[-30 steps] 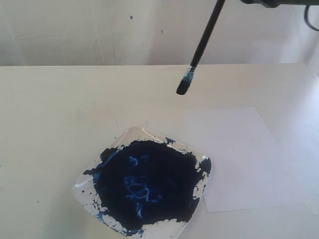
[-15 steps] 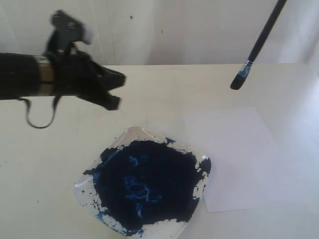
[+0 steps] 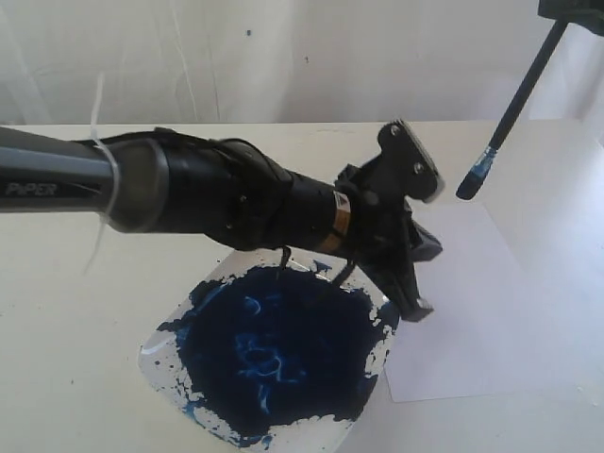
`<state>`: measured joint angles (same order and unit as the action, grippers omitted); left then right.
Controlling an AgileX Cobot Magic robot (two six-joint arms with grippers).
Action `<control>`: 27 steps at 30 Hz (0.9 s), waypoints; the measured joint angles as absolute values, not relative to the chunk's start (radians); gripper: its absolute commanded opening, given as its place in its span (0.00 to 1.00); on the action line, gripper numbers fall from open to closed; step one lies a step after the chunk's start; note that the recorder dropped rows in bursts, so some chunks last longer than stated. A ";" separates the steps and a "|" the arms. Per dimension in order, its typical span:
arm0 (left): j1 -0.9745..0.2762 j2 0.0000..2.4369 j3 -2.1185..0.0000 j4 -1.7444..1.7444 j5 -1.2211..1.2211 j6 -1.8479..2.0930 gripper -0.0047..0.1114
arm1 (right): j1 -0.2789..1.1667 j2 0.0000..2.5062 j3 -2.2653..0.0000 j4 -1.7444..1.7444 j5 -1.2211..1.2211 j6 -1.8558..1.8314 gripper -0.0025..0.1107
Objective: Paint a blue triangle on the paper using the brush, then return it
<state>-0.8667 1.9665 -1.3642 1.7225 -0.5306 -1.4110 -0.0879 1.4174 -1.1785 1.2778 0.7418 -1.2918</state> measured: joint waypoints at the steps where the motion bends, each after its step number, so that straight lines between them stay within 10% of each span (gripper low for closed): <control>1: -0.872 1.979 -1.366 1.725 -0.540 -1.411 0.04 | -0.088 1.422 -1.179 1.283 0.740 -1.294 0.02; 18: -0.886 2.036 -1.364 1.742 -0.643 -1.499 0.04 | -0.088 1.490 -1.179 1.350 0.797 -1.327 0.02; 27: -0.886 1.974 -1.415 1.742 -0.279 -1.240 0.04 | -0.088 1.490 -1.179 1.351 0.802 -1.328 0.02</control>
<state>-0.8861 1.9735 -1.4154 1.7424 -0.2792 -1.2399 -0.0879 1.4905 -1.1785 1.3512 0.8018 -1.3282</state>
